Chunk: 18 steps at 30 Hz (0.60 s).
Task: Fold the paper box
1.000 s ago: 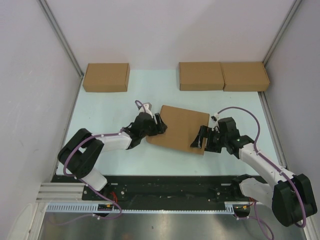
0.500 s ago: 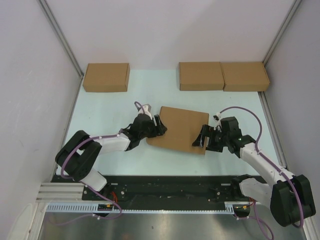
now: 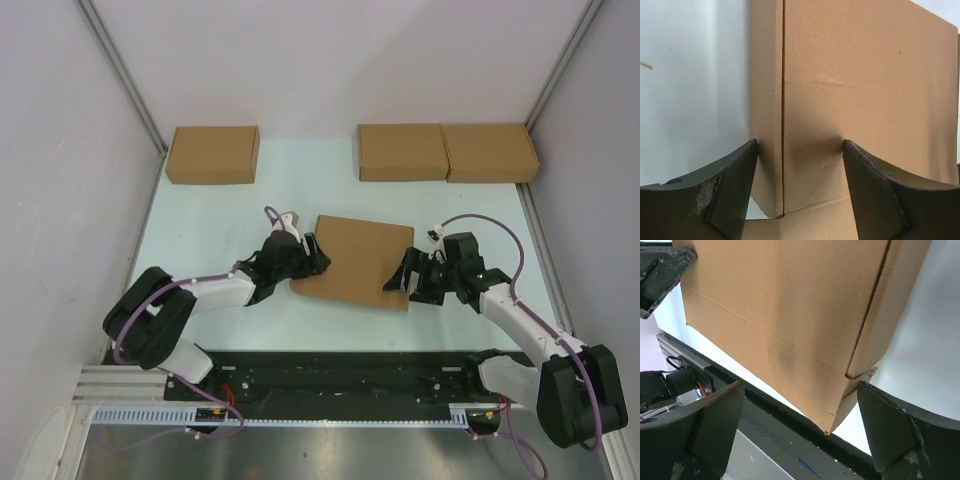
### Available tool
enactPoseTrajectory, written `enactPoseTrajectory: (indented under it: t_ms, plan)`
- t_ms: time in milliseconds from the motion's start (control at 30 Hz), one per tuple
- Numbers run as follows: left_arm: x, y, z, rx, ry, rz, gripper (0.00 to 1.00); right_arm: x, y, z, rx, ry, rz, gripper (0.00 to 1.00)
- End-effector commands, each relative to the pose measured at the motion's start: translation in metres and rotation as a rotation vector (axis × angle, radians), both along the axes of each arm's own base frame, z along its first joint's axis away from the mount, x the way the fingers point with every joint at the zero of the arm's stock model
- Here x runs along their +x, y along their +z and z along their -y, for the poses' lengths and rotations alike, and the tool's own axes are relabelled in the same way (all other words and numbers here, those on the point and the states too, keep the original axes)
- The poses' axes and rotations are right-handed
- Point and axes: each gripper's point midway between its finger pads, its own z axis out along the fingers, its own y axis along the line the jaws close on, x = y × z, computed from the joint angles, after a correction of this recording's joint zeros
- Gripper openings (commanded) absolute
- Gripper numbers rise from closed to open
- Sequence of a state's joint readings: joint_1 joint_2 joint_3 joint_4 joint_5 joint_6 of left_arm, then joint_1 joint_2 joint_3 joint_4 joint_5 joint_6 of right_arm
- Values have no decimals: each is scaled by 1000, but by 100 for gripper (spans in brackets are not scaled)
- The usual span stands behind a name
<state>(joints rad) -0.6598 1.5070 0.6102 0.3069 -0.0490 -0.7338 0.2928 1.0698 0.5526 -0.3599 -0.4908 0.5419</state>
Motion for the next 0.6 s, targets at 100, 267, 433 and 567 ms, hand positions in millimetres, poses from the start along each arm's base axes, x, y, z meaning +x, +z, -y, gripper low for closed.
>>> enactPoseTrajectory:
  t_ms: [100, 267, 433, 567]
  plan:
    - [-12, 12, -16, -2, -4, -10, 74, 15, 19, -5, 24, 13, 79, 100]
    - [-13, 16, -24, 0, 14, -2, 74, 17, 17, -6, 30, 15, 76, 100]
    - [-16, 13, -33, 15, 39, -11, 75, 16, 21, -11, 57, 28, 73, 100]
    - [-24, 12, -39, 5, 58, -23, 75, 15, 19, -11, 57, 32, 66, 100]
